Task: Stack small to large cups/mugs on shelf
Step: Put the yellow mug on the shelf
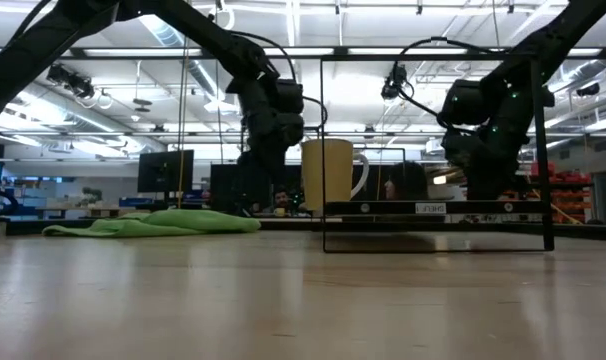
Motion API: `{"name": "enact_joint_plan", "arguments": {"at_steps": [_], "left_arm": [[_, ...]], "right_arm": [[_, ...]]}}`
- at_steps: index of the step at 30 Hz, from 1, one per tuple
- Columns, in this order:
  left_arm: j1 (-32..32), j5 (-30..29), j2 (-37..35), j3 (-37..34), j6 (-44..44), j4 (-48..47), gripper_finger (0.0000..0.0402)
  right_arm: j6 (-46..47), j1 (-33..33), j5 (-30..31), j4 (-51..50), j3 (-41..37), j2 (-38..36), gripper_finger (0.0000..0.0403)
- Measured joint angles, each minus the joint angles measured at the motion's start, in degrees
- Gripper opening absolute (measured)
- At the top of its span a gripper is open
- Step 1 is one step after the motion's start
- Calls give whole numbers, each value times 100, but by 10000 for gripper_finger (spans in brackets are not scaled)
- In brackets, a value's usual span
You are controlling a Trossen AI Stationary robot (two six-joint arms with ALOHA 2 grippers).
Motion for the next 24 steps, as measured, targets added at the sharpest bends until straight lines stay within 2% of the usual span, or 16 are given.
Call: {"name": "enact_joint_plan", "arguments": {"at_steps": [6, 16, 24], "left_arm": [[-72, 133, 0, 0, -1, 296, 49], [-147, 160, 0, 2, -146, 467, 44], [-237, 215, 0, 4, -180, 716, 41]], "right_arm": [[22, 68, -121, 97, 29, 142, 0], [281, 708, -216, 640, 29, 431, 0], [324, 772, -147, 692, 29, 428, 0]]}}
